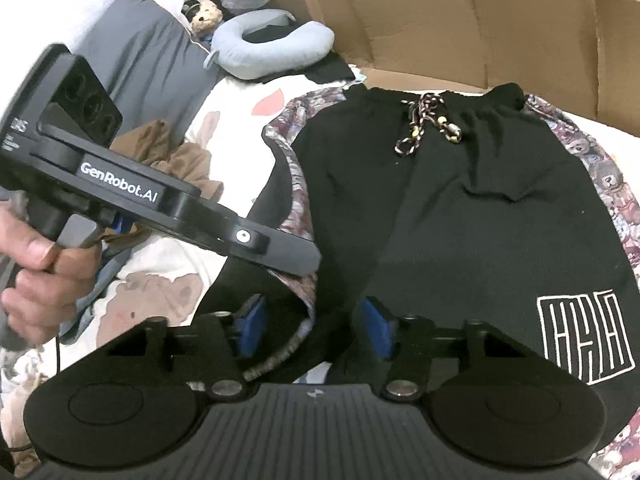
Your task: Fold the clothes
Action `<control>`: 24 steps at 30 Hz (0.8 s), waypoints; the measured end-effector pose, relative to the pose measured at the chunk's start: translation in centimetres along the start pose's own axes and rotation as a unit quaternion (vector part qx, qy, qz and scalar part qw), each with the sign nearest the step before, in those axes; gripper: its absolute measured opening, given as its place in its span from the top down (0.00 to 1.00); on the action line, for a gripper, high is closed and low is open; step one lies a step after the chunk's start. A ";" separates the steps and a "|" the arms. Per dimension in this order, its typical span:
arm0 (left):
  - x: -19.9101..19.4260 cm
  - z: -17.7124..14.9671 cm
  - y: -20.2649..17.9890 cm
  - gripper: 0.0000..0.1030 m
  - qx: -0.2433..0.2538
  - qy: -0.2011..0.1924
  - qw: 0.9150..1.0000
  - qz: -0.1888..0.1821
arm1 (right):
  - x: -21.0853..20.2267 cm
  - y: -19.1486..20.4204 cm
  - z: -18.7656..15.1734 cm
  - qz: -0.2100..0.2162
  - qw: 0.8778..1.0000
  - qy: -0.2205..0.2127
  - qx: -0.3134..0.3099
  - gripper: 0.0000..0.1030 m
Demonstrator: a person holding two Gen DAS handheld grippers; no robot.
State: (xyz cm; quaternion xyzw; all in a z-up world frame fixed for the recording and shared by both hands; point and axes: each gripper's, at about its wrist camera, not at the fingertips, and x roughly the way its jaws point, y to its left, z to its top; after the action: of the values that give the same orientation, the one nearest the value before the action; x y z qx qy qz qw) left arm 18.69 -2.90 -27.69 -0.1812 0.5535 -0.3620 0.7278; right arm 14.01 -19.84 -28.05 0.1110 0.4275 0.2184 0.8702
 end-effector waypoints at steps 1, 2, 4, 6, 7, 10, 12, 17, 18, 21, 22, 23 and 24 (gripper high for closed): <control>0.4 0.1 -0.3 0.91 0.001 0.003 1.000 -0.006 | 0.1 -0.1 0.0 -0.002 1.000 -0.001 -0.001 0.52; 0.8 0.1 -0.7 0.91 0.003 0.005 1.000 -0.011 | 0.1 -0.2 0.1 -0.005 1.000 -0.003 0.001 0.53; 1.5 0.2 -1.3 0.91 0.007 0.010 1.000 -0.020 | 0.1 -0.5 0.1 -0.014 1.000 -0.010 0.011 0.53; 2.1 0.3 -1.8 0.91 0.009 0.012 1.000 -0.027 | 0.1 -0.8 0.2 -0.020 0.999 -0.015 0.021 0.59; 2.3 0.3 -2.0 0.91 0.007 0.011 0.999 -0.031 | 0.1 -0.9 0.2 -0.024 0.999 -0.017 0.022 0.67; 3.0 0.5 -2.2 0.91 0.000 0.012 0.999 -0.041 | 0.0 -1.5 0.0 -0.045 0.999 -0.023 0.021 0.82; 3.4 0.6 -2.4 0.91 -0.001 0.012 0.999 -0.044 | 0.0 -1.8 -0.1 -0.059 0.998 -0.026 0.021 0.89; 3.3 0.6 -2.9 0.90 -0.007 0.002 0.999 -0.052 | -0.7 -3.0 -0.6 -0.078 0.996 -0.040 0.019 0.99; 3.0 0.6 -2.9 0.86 -0.012 -0.007 0.999 -0.052 | -0.9 -3.1 -0.7 -0.080 0.996 -0.041 0.018 0.99; 2.0 0.5 -2.7 0.66 -0.022 -0.035 0.998 -0.047 | -1.5 -3.6 -0.7 -0.085 0.995 -0.044 0.023 0.99; 1.7 0.5 -2.6 0.62 -0.023 -0.043 0.998 -0.042 | -1.8 -3.9 -0.7 -0.086 0.995 -0.045 0.031 0.99; 1.4 0.5 -2.2 0.60 -0.026 -0.047 0.998 -0.036 | -2.1 -4.1 -0.7 -0.086 0.994 -0.046 0.040 0.99; 1.1 0.4 -1.8 0.59 -0.029 -0.050 0.998 -0.030 | -2.4 -4.4 -0.6 -0.087 0.994 -0.047 0.047 0.99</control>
State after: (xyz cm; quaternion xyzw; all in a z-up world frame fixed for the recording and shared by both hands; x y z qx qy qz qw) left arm 18.64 -4.97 -27.08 -0.2369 0.5213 -0.3581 0.7375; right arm 13.45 -24.82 -28.43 0.1243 0.4043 0.1162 0.8987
